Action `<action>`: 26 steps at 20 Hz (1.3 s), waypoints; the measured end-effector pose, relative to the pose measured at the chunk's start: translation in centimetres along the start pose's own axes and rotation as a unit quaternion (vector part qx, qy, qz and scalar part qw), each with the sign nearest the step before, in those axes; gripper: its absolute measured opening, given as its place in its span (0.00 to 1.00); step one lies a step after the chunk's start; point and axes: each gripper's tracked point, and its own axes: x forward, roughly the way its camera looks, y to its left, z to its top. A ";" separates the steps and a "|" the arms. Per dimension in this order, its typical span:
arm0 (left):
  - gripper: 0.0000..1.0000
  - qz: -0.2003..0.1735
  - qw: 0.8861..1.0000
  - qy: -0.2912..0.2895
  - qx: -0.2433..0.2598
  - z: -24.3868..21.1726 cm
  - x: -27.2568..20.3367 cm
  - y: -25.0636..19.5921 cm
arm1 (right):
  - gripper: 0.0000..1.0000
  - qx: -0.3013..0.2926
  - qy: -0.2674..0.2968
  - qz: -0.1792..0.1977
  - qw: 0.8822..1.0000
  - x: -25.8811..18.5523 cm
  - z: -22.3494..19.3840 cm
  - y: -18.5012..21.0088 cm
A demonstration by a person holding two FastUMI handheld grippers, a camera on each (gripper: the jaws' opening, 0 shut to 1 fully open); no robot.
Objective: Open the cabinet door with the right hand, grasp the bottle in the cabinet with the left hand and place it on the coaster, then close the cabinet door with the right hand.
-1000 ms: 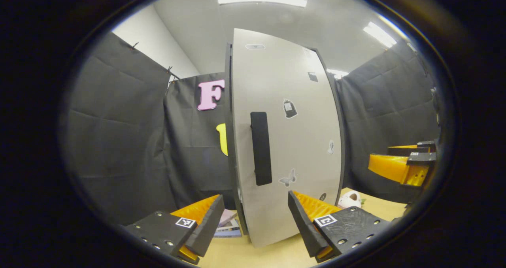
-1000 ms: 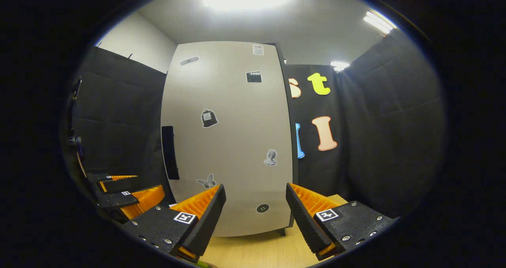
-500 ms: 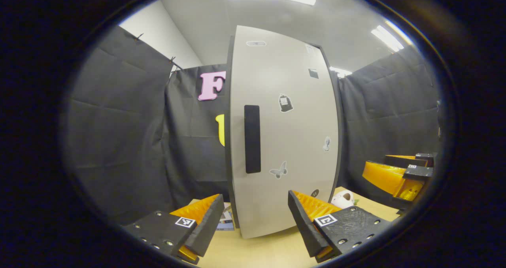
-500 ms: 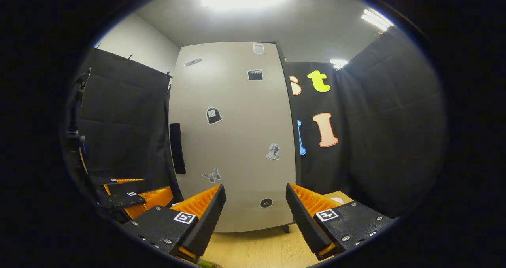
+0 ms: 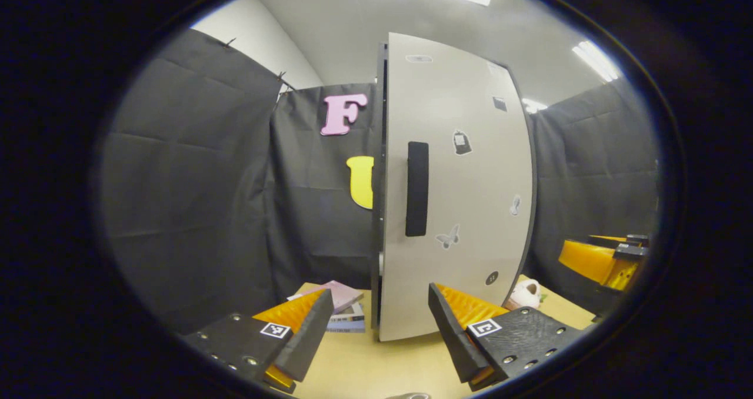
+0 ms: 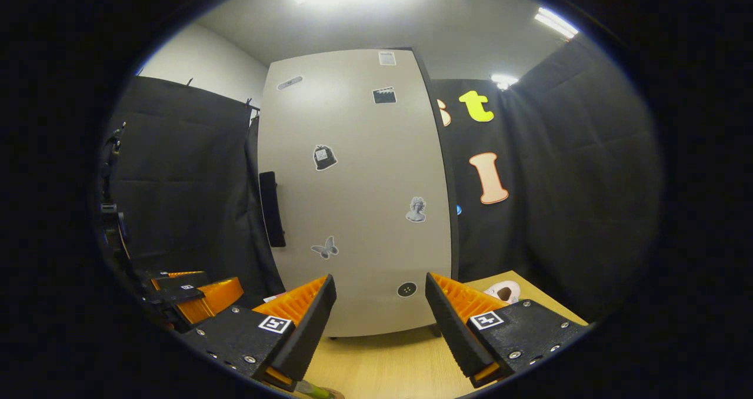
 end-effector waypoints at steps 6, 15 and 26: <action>0.96 -0.012 1.000 -0.011 0.010 1.2 0.8 -1.6 | 0.94 -0.016 0.017 -0.024 0.999 0.7 -0.6 -0.5; 0.96 -0.027 0.999 -0.019 0.014 1.9 2.2 -3.8 | 0.94 -0.031 0.013 -0.032 0.999 1.4 -0.1 -0.6; 0.93 -0.031 0.999 -0.032 0.018 3.1 1.6 -5.6 | 0.94 -0.016 0.006 -0.020 1.000 2.7 1.4 0.8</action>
